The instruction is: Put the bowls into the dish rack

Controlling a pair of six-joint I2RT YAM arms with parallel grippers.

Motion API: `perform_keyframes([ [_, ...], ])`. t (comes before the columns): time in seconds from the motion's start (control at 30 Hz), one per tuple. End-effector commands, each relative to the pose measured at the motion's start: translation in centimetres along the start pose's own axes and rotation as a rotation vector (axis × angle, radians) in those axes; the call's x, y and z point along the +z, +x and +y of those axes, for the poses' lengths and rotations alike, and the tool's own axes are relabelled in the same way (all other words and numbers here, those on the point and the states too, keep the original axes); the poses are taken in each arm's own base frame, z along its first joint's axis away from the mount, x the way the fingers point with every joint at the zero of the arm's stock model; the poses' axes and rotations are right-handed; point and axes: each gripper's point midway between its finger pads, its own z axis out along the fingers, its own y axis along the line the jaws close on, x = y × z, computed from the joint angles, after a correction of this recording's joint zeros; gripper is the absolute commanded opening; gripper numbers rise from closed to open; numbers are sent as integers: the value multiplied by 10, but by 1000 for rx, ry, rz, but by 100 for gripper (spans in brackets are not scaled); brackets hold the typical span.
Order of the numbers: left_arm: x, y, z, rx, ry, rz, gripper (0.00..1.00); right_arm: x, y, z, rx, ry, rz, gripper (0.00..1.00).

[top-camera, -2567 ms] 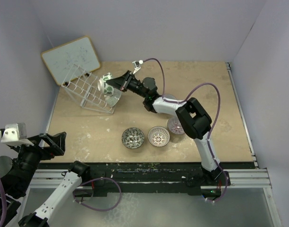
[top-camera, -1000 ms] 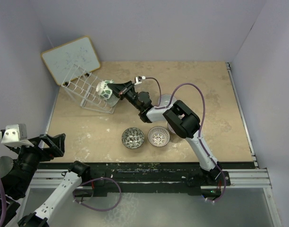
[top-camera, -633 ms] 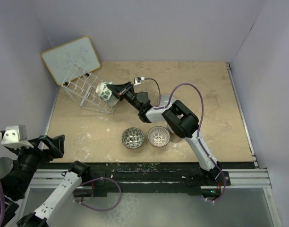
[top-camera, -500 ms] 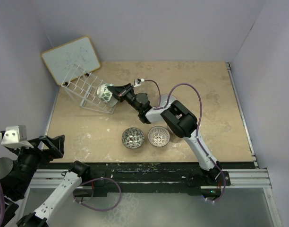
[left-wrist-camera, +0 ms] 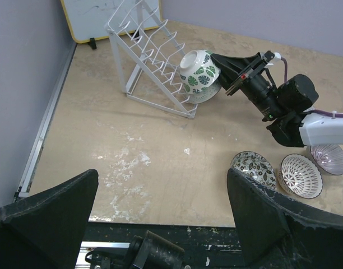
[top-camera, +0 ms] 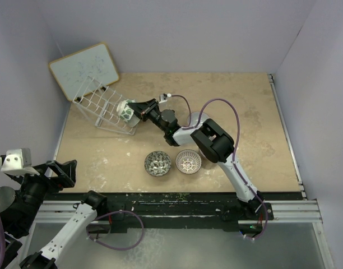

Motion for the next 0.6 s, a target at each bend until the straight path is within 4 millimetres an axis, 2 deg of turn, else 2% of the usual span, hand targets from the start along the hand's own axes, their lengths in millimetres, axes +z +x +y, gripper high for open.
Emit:
perform_keyframes([
  [0.0,-5,-8,2,-23,2,-33,99,10,-4,47,-5,-111,-6,20],
  [0.17,-4,-7,1,-22,1,-29,99,15,-4,44,-5,-111,14,26],
  [0.27,-4,-8,2,-21,0,-31,99,15,-5,40,0,-88,12,38],
  [0.33,-4,-7,2,-22,-2,-29,99,14,-7,39,-3,-69,4,42],
  [0.57,-4,-8,2,-27,-1,-33,99,11,-9,30,-11,41,-10,46],
])
